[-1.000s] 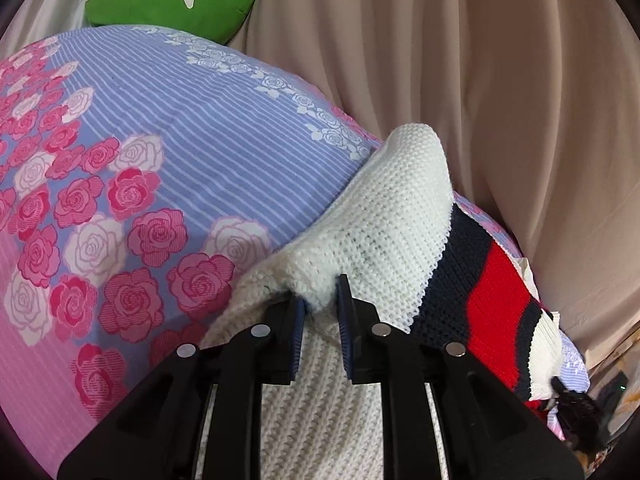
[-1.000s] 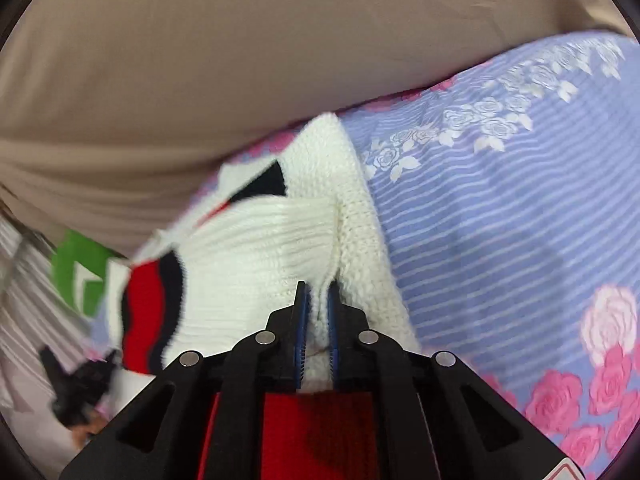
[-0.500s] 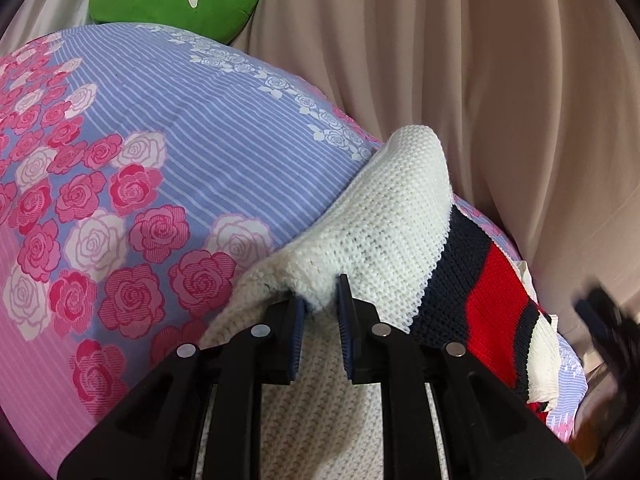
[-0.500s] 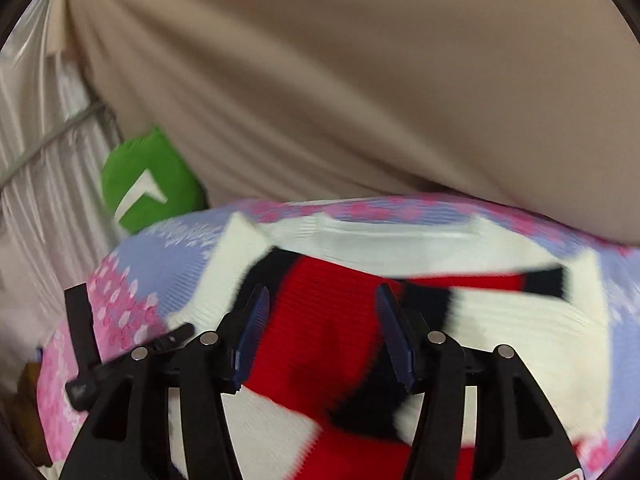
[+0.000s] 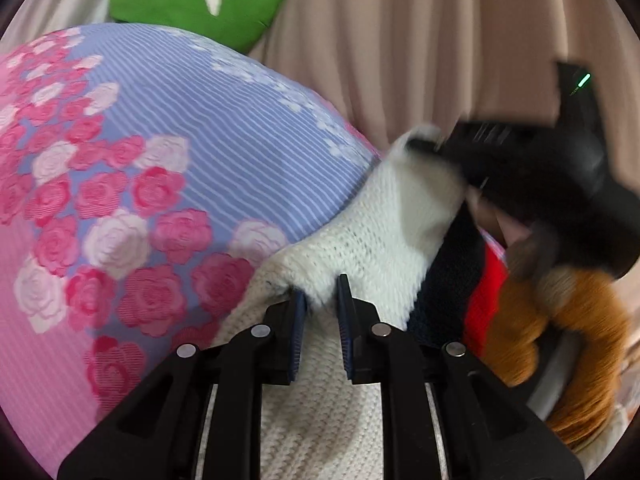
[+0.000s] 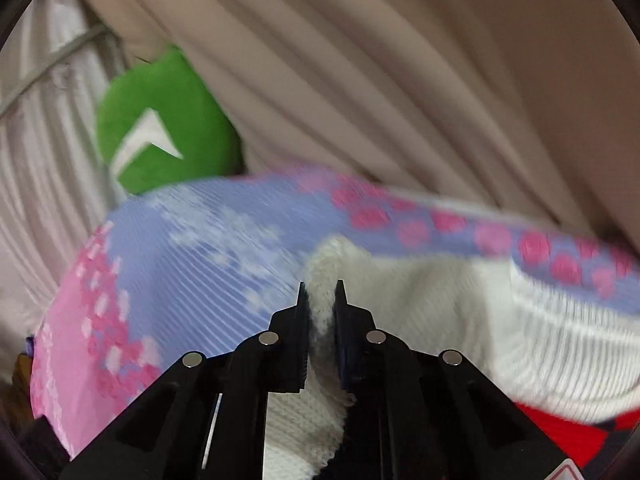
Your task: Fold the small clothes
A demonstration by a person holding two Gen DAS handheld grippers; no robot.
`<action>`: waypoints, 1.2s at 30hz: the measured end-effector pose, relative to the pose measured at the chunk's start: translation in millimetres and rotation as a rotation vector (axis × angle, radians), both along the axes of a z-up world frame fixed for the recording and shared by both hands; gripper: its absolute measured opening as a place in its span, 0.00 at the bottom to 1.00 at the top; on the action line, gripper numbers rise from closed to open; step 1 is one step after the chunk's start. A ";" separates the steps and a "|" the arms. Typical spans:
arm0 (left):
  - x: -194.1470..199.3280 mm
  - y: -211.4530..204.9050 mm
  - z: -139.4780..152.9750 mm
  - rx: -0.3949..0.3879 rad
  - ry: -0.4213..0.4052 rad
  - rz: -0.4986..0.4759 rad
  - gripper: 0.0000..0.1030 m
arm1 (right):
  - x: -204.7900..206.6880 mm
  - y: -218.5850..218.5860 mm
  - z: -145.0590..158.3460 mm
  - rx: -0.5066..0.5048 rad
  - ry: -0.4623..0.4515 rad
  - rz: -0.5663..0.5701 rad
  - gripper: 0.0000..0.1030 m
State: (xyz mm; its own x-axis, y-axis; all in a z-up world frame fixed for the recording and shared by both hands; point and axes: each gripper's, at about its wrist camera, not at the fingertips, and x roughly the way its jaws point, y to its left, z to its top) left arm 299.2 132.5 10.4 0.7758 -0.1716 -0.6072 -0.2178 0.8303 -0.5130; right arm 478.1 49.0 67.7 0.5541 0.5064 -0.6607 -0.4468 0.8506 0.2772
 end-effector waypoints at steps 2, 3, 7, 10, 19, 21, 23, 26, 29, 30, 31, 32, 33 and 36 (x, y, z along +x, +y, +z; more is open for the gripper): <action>-0.7 2.1 -0.7 -0.007 -0.002 0.010 0.15 | 5.1 15.2 -5.0 -0.007 0.002 0.023 0.10; 0.1 2.1 -1.6 -0.007 0.004 0.011 0.15 | 11.5 24.6 -19.1 -0.054 0.034 0.032 0.11; 1.6 5.2 -2.9 -0.018 0.006 0.004 0.15 | 14.3 31.6 -43.9 -0.126 0.062 0.033 0.14; 6.3 8.9 -2.4 -0.030 0.008 -0.009 0.15 | -12.2 -11.4 -11.2 0.002 0.046 -0.006 0.17; 17.4 8.3 -1.2 0.016 0.018 -0.015 0.15 | -156.8 -263.1 -14.0 -0.056 -0.012 -0.542 0.44; 21.6 7.9 -2.0 0.034 0.020 -0.015 0.15 | -174.0 -303.8 -34.6 0.043 0.076 -0.617 0.45; 22.5 6.2 -1.6 0.046 0.021 -0.018 0.15 | -181.6 -320.9 -49.2 0.131 0.124 -0.620 0.45; 22.6 6.3 -1.5 0.044 0.019 -0.025 0.15 | -180.0 -318.8 -61.0 0.150 0.126 -0.598 0.45; 23.5 8.0 -2.1 0.039 0.019 -0.034 0.15 | -171.8 -302.6 -61.5 0.127 0.103 -0.584 0.45; 22.4 6.9 -1.7 0.041 0.019 -0.036 0.15 | -169.4 -294.2 -60.8 0.116 0.090 -0.583 0.45; 22.4 6.3 -1.5 0.046 0.019 -0.038 0.15 | -166.6 -288.2 -60.7 0.099 0.082 -0.577 0.45; 23.2 5.4 -1.2 0.054 0.020 -0.039 0.15 | -168.2 -287.9 -64.1 0.082 0.079 -0.576 0.45; 23.3 4.0 -0.6 0.062 0.021 -0.040 0.15 | -169.3 -294.2 -68.4 0.070 0.074 -0.575 0.41; 24.9 2.5 0.1 0.079 0.023 -0.041 0.15 | -166.4 -288.4 -69.2 0.060 0.066 -0.561 0.16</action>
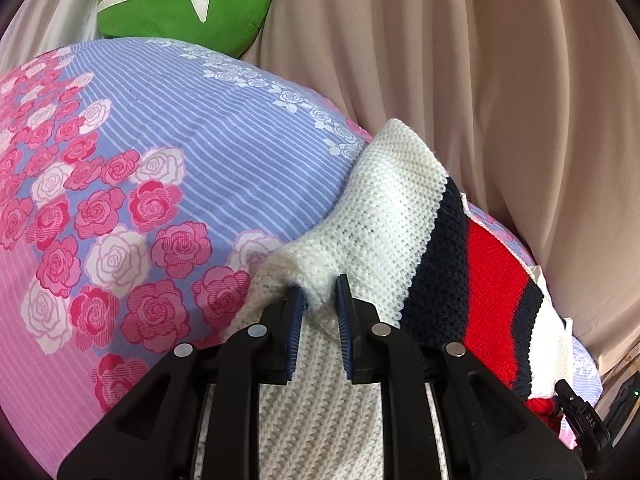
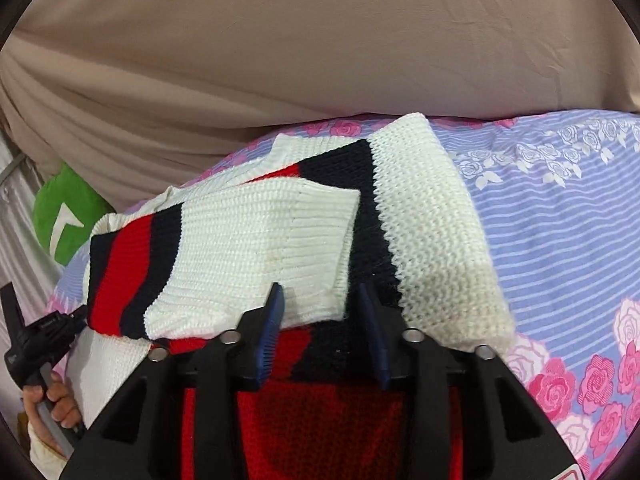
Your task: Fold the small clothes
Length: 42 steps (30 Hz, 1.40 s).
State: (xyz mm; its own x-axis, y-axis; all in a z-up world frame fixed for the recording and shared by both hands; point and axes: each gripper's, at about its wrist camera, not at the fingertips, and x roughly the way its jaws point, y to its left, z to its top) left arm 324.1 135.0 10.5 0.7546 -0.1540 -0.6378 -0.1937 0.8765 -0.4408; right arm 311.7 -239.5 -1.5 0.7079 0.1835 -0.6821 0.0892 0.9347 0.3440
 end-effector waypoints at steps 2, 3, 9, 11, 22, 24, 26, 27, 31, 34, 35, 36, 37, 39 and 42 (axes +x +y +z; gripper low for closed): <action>-0.1 2.5 -0.2 -0.007 -0.001 0.005 0.15 | -4.3 -0.4 4.6 0.020 -0.057 -0.012 0.07; -1.7 1.8 0.0 -0.014 -0.003 0.010 0.14 | -14.9 -9.3 10.2 0.032 -0.099 -0.026 0.06; -5.9 -2.2 1.8 -0.003 -0.005 0.011 0.13 | -23.3 -54.0 3.4 0.098 -0.024 -0.152 0.03; -3.9 -4.3 1.6 0.013 0.000 0.010 0.13 | -18.3 -73.9 -14.8 0.192 0.043 -0.183 0.00; -5.5 -5.1 1.2 0.021 -0.001 0.001 0.14 | -28.7 -72.7 13.6 0.204 -0.091 -0.110 0.35; -5.5 -5.0 1.1 0.019 -0.002 -0.001 0.14 | -25.5 -69.9 9.8 0.227 -0.081 -0.079 0.48; -5.8 -5.7 1.0 0.020 -0.002 -0.001 0.14 | -17.9 -60.6 1.6 0.198 -0.042 -0.054 0.48; -5.9 -6.1 1.1 0.021 -0.001 0.000 0.14 | -13.1 -54.6 -1.8 0.180 -0.029 -0.041 0.47; -5.9 -7.6 1.5 0.028 0.000 0.001 0.14 | -3.9 -34.5 -3.8 0.109 -0.007 0.007 0.10; -5.7 -7.6 1.8 0.029 0.000 0.000 0.14 | -17.0 -28.3 10.2 0.073 -0.095 0.009 0.08; -5.8 -7.5 1.7 0.027 -0.001 0.000 0.14 | -21.2 -30.1 16.6 0.077 -0.118 -0.002 0.07; -5.6 -7.9 1.9 0.027 0.000 0.000 0.15 | -25.2 -34.7 22.4 0.083 -0.134 -0.018 0.07; -5.4 -8.1 1.9 0.026 0.000 -0.002 0.15 | -26.7 -38.5 24.4 0.074 -0.133 -0.039 0.07; -4.4 -9.6 2.0 0.030 0.002 -0.009 0.16 | -17.5 -40.1 10.8 0.026 -0.063 -0.063 0.07; -3.5 -11.1 2.1 0.039 0.005 -0.008 0.16 | -8.1 -41.7 -4.3 0.024 0.015 -0.045 0.07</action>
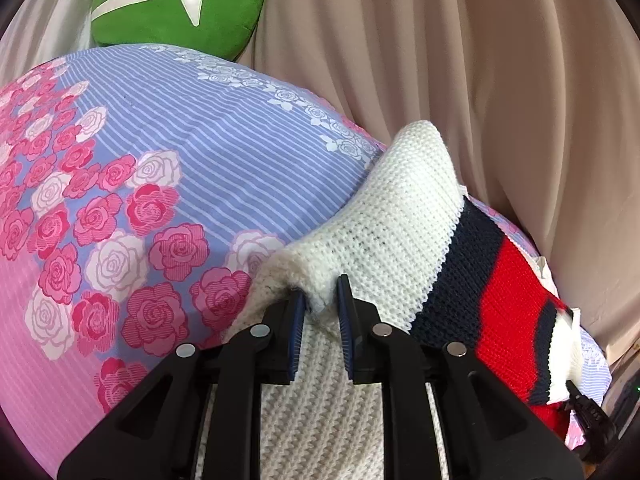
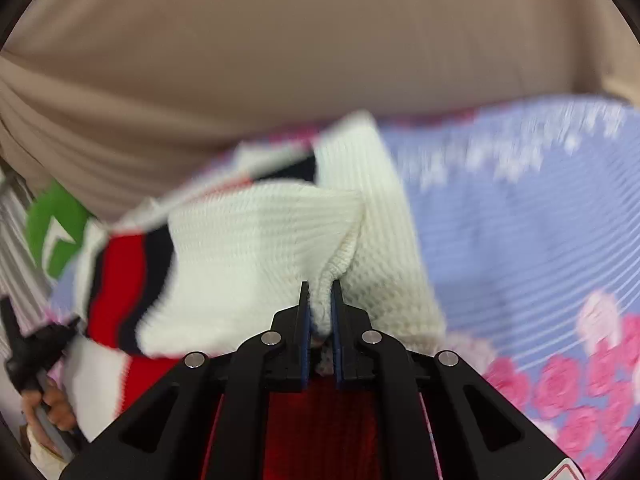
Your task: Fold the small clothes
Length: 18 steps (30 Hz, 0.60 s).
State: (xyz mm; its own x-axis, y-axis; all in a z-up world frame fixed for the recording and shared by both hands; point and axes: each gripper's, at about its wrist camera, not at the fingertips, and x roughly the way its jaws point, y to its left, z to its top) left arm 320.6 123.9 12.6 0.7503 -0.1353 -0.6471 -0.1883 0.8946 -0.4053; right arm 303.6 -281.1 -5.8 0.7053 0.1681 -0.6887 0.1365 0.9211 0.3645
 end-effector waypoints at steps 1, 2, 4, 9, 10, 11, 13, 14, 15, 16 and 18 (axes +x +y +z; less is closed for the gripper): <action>-0.2 0.1 -0.1 -0.001 0.000 0.001 0.16 | -1.5 1.2 2.3 -0.006 -0.009 0.010 0.09; -0.2 0.4 -0.1 -0.003 -0.001 0.001 0.16 | -3.1 0.0 1.6 -0.006 -0.016 0.003 0.10; 0.8 -0.1 0.6 -0.002 -0.001 0.002 0.16 | -8.2 -6.7 2.8 0.025 -0.026 -0.050 0.11; 1.2 -1.2 0.9 0.005 0.003 0.006 0.16 | -28.1 28.1 52.1 -0.096 -0.175 -0.047 0.22; 1.2 -1.8 0.7 0.009 0.004 0.006 0.16 | -23.8 47.7 58.3 -0.099 -0.180 0.019 0.21; 1.1 -2.6 1.1 0.014 0.005 0.006 0.16 | -16.5 72.8 63.2 -0.107 -0.180 0.101 0.21; 1.1 -2.7 1.7 0.016 0.006 0.006 0.16 | 6.6 124.0 63.6 -0.102 -0.160 0.255 0.21; 1.0 -2.5 1.7 0.012 0.005 0.006 0.16 | 20.3 147.2 60.6 -0.099 -0.143 0.305 0.20; 1.0 -2.9 1.9 0.010 0.005 0.006 0.16 | 34.0 168.6 57.6 -0.102 -0.126 0.351 0.20; 0.9 -3.2 2.4 0.009 0.005 0.006 0.16 | 48.2 188.5 53.9 -0.111 -0.112 0.390 0.17; 0.8 -3.2 2.4 0.012 0.005 0.006 0.16 | 73.0 231.3 44.2 -0.123 -0.078 0.462 0.16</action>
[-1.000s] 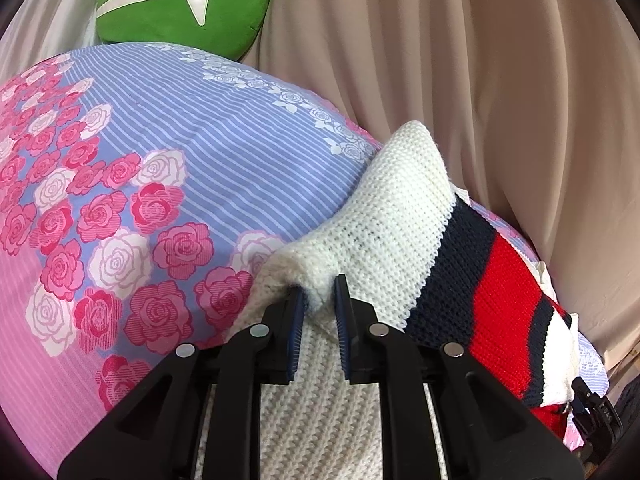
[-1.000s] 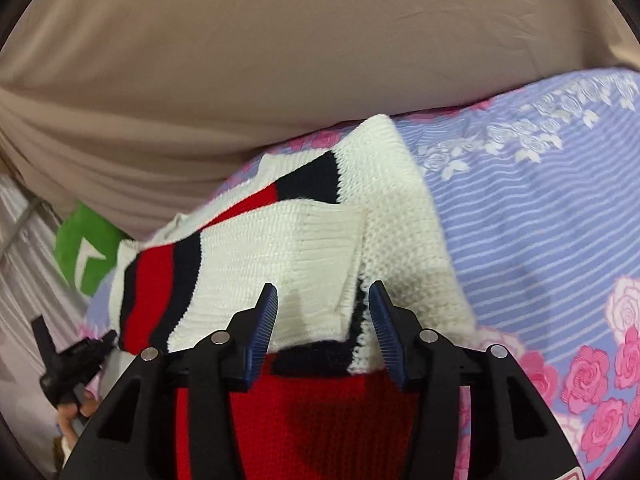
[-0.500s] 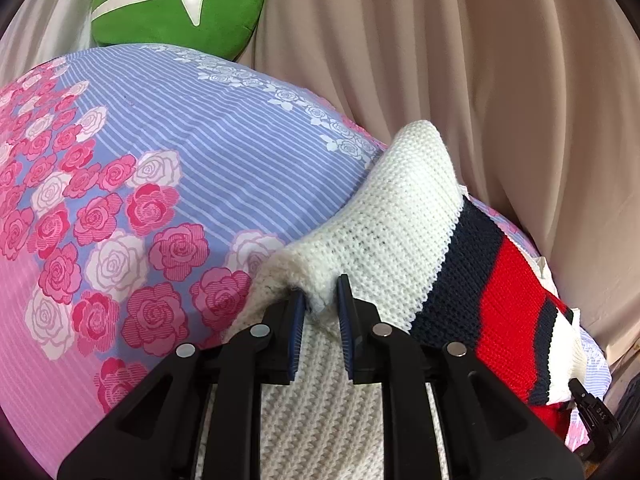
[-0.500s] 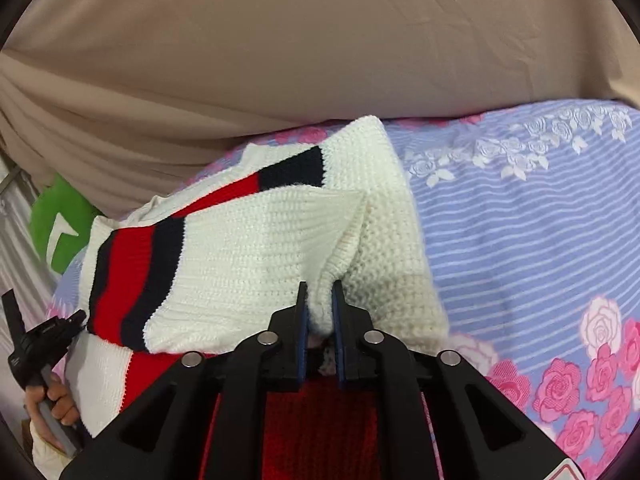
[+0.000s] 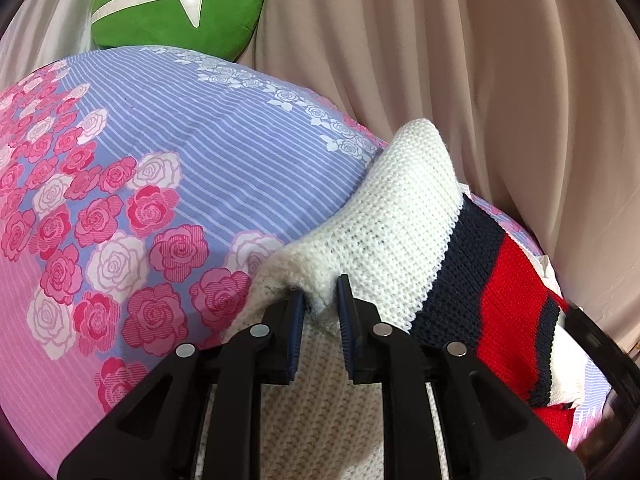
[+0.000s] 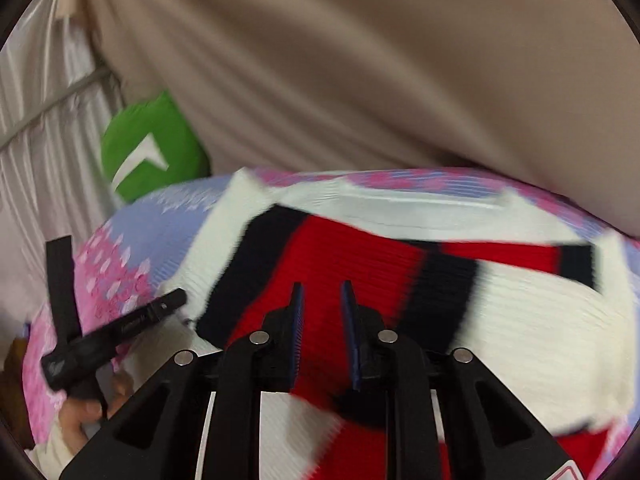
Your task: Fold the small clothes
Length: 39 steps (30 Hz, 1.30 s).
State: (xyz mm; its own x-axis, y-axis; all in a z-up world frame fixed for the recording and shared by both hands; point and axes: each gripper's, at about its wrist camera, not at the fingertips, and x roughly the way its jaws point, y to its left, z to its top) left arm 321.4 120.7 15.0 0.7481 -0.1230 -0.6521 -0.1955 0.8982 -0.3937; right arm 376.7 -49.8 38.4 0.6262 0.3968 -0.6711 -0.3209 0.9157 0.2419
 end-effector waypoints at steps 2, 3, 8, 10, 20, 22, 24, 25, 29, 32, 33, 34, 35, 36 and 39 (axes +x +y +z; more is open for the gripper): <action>-0.6 0.3 -0.3 -0.002 -0.001 0.000 0.16 | 21.3 32.5 -5.9 -0.019 0.034 0.048 0.14; -0.8 0.6 -0.7 -0.003 -0.001 0.000 0.16 | 30.8 47.0 -8.2 -0.035 0.038 0.063 0.13; -0.8 1.1 -1.2 0.003 0.000 0.001 0.16 | 66.7 81.3 -20.4 -0.069 0.062 0.065 0.13; -0.4 1.5 -1.6 0.002 0.000 0.002 0.16 | 76.2 87.7 -24.3 -0.090 0.048 0.060 0.11; 1.5 8.7 -2.7 -0.019 -0.001 -0.006 0.16 | 58.6 31.2 2.1 0.094 0.022 0.028 0.10; 2.2 10.2 -2.8 -0.015 0.000 -0.007 0.16 | 28.0 -18.7 6.1 0.086 -0.013 -0.039 0.14; 3.5 11.1 -2.8 -0.011 0.000 -0.008 0.16 | 2.9 -70.3 3.8 0.037 -0.030 -0.156 0.19; 3.9 11.8 -3.0 -0.010 0.000 -0.008 0.16 | -13.9 -102.9 1.3 0.001 -0.038 -0.242 0.29; 5.6 8.1 -3.0 0.008 0.001 -0.009 0.16 | -58.5 -196.4 -14.1 0.037 -0.004 -0.441 0.54; 7.2 5.5 -2.8 0.021 0.003 -0.010 0.16 | -62.1 -227.4 -33.4 0.106 0.072 -0.457 0.55; 7.5 5.9 -2.9 0.018 0.002 -0.011 0.16 | -60.3 -228.8 -38.1 0.122 0.080 -0.448 0.55; 7.3 5.1 -2.6 0.015 0.002 -0.011 0.17 | -58.0 -228.1 -40.9 0.129 0.081 -0.439 0.55; 8.0 5.2 -2.9 0.013 0.001 -0.012 0.17 | -55.7 -225.3 -42.1 0.115 0.077 -0.431 0.55; 8.5 5.2 -2.8 0.014 0.001 -0.013 0.17 | -53.6 -221.9 -41.9 0.089 0.076 -0.425 0.48; 8.9 5.5 -3.0 0.015 0.001 -0.014 0.17 | -51.5 -211.3 -37.5 0.076 0.061 -0.390 0.08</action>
State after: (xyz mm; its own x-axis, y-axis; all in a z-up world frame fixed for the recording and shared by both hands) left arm 330.3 126.2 12.0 0.7459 -0.1243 -0.6543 -0.1827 0.9066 -0.3804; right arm 325.2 -261.1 0.9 0.6995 0.1872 -0.6897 0.0647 0.9446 0.3219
